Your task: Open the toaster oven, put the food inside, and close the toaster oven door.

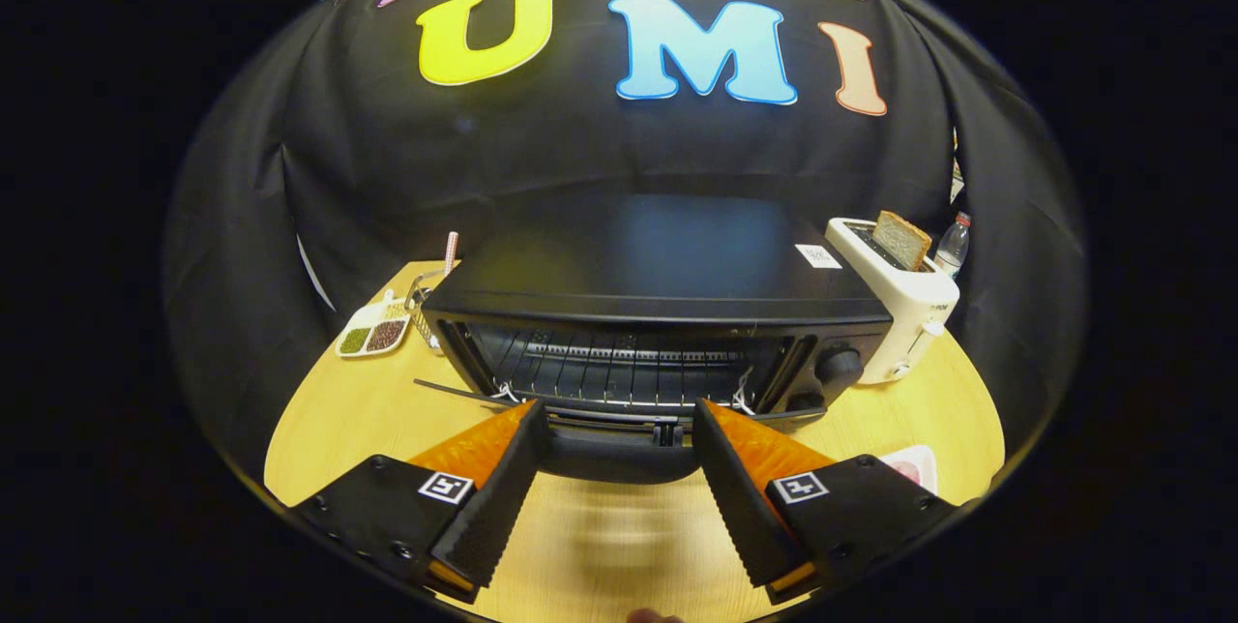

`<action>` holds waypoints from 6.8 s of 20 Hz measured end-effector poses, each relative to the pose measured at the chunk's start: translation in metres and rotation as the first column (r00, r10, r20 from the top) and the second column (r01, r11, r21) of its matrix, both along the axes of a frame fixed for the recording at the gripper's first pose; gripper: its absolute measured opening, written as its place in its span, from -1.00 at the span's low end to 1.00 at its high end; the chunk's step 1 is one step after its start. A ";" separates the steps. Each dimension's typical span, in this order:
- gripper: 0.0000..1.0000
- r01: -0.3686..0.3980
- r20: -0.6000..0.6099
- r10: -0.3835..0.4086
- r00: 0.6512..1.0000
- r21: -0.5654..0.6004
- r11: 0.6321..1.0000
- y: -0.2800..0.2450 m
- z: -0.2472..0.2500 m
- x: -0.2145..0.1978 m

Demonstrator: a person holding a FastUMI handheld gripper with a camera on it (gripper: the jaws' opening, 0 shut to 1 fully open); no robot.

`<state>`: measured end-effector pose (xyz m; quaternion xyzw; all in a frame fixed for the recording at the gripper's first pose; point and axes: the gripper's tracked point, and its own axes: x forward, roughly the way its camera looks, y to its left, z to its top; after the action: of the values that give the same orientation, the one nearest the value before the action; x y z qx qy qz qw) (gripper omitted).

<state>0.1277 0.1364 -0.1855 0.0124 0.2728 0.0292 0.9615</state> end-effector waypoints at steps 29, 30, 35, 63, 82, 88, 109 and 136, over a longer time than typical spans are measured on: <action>0.97 -0.094 -0.281 0.058 0.958 -0.116 0.989 -0.191 -0.052 -0.150; 0.97 -0.059 -0.284 0.026 0.958 -0.106 0.993 -0.208 -0.054 -0.149; 0.97 0.058 -0.355 -0.084 0.931 -0.083 0.995 -0.289 -0.078 -0.142; -0.96 0.176 -0.733 0.073 0.677 0.257 0.950 -0.346 -0.166 -0.123; -0.97 0.531 -0.581 -0.092 0.809 0.654 0.539 -0.285 -0.085 -0.205; -0.97 0.498 -0.556 -0.056 0.830 0.691 0.523 -0.209 -0.058 -0.224; -0.97 0.420 -0.561 0.095 0.823 0.712 0.563 -0.030 -0.058 -0.098; -0.97 0.575 -0.477 -0.329 0.815 0.735 0.359 -0.029 -0.085 0.076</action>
<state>0.2036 0.1078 -0.2705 0.5641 0.3243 -0.1098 0.7514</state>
